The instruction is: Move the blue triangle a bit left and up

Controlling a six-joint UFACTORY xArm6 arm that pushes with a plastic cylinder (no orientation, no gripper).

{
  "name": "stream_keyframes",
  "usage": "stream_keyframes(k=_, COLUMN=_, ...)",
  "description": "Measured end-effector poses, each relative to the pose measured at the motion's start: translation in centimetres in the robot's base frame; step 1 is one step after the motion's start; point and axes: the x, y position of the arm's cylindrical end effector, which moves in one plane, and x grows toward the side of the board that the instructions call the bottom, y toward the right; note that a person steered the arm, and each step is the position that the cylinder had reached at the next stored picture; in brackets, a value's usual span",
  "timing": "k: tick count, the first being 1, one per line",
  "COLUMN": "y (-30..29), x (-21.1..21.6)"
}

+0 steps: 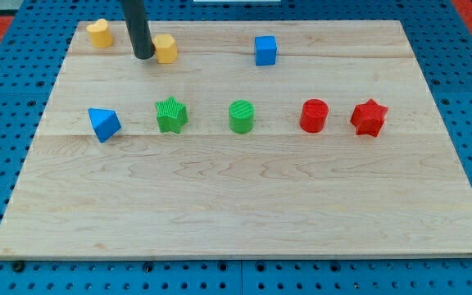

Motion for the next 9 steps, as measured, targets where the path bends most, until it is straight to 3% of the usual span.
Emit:
stream_keyframes(k=1, y=1.0, x=0.0)
stream_keyframes(k=2, y=-5.9, x=2.5)
stream_keyframes(k=3, y=-13.6, x=10.8)
stream_keyframes(k=4, y=-14.6, x=17.6)
stream_keyframes(k=5, y=-8.2, x=19.6)
stream_keyframes(k=7, y=-4.9, x=13.0)
stream_keyframes(k=8, y=-3.6, x=12.9)
stream_keyframes(k=9, y=-5.7, x=15.4)
